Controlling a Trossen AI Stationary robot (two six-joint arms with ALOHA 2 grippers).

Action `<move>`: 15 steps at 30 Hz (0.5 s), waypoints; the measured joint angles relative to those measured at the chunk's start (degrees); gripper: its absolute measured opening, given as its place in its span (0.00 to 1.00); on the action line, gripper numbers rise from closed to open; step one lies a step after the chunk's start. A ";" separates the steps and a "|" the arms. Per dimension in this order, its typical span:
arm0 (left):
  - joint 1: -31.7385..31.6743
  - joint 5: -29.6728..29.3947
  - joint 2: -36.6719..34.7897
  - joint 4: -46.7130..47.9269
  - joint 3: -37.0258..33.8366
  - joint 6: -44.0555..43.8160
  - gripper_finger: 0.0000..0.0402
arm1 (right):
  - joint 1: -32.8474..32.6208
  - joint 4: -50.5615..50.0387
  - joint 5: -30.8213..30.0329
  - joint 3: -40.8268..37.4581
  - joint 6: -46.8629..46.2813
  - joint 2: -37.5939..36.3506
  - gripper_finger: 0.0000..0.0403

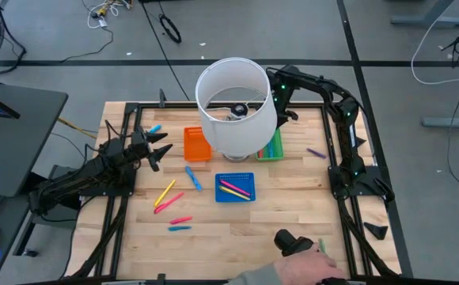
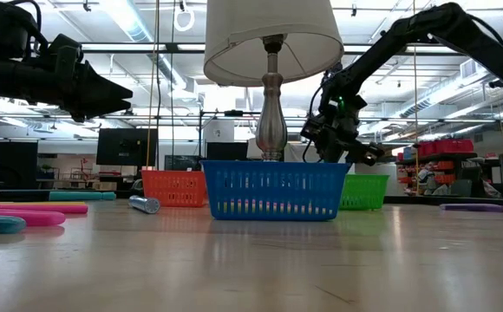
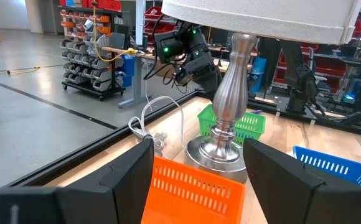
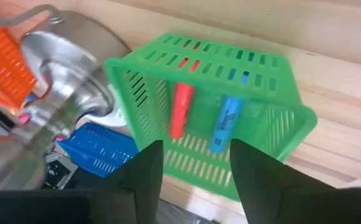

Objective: Pick & Place Markers
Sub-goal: Put the purple small highlighter pen into the orange bin

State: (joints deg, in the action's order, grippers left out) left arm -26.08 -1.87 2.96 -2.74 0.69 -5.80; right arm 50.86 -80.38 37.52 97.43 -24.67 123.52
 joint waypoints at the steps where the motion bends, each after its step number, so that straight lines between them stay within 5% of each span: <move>1: 0.02 -0.02 0.02 0.00 -0.02 -0.02 0.63 | 0.17 0.04 0.00 0.00 0.40 -0.62 0.46; 15: 0.01 -0.02 0.00 0.00 -0.01 -0.01 0.63 | 0.93 0.79 -10.00 0.00 7.69 -11.38 0.46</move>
State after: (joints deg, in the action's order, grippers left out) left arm -26.07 -1.89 2.96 -2.74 0.68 -5.81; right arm 51.79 -79.59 27.52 97.43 -16.98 112.14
